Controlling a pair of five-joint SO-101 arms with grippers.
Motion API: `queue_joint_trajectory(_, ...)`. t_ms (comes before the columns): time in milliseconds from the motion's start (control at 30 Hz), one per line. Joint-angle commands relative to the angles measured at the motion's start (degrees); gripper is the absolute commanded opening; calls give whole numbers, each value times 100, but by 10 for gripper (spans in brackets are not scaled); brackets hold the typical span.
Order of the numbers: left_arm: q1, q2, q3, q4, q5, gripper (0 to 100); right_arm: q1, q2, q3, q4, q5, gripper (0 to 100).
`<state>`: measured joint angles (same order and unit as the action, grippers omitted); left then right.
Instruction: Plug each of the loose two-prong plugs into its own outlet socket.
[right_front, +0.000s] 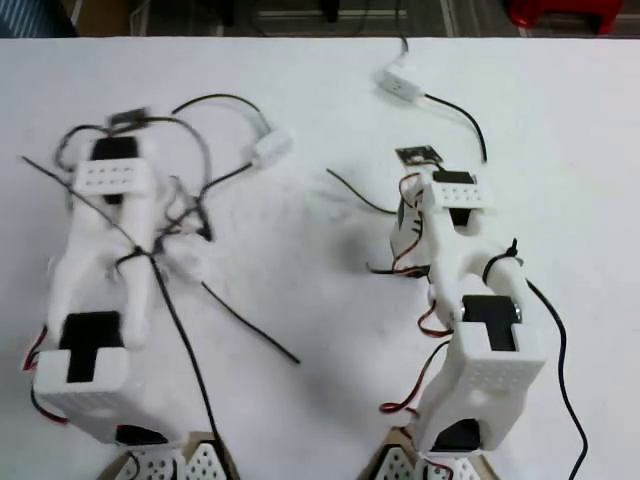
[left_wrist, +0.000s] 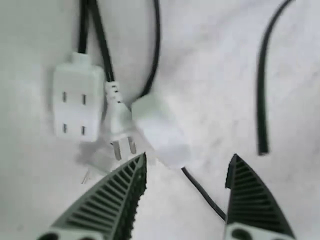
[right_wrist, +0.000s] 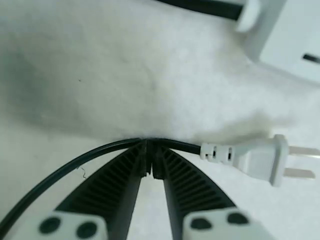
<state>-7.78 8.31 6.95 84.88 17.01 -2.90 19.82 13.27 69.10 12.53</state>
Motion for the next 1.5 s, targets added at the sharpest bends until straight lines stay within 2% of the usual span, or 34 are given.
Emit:
queue_joint_trajectory(0, 189, -321, -53, 114, 413, 256, -171, 84, 0, -48, 44, 22)
queue_joint_trajectory(167, 127, -321, 501, -264, 527, 256, -171, 84, 0, -48, 44, 22)
queue_joint_trajectory(367, -418, -303, 747, -765, 273, 255, -171, 84, 0, -48, 44, 22)
queue_joint_trajectory(500, -400, -303, 1108, -1301, 281, 247, -171, 84, 0, -48, 44, 22)
queue_joint_trajectory(633, -400, -303, 1459, -1916, 237, 154, -171, 84, 0, -48, 44, 22)
queue_joint_trajectory(767, -391, -312, 1459, -1996, -105, 20, -171, 84, 0, -48, 44, 22)
queue_joint_trajectory(900, -13, -347, 1415, -1987, -211, 20, -171, 84, 0, -48, 44, 22)
queue_joint_trajectory(1133, 1745, -356, 730, -1354, -264, 24, -110, 84, 0, -48, 44, 22)
queue_joint_trajectory(1233, 2229, -321, 457, -1029, -774, 24, 31, 84, -9, -48, 44, 22)
queue_joint_trajectory(1333, 2387, -224, 791, -1231, -1319, 24, 57, 84, -9, -48, 44, 22)
queue_joint_trajectory(1467, 2097, 233, 1512, -1978, -1407, 27, 31, 84, -9, -48, 44, 22)
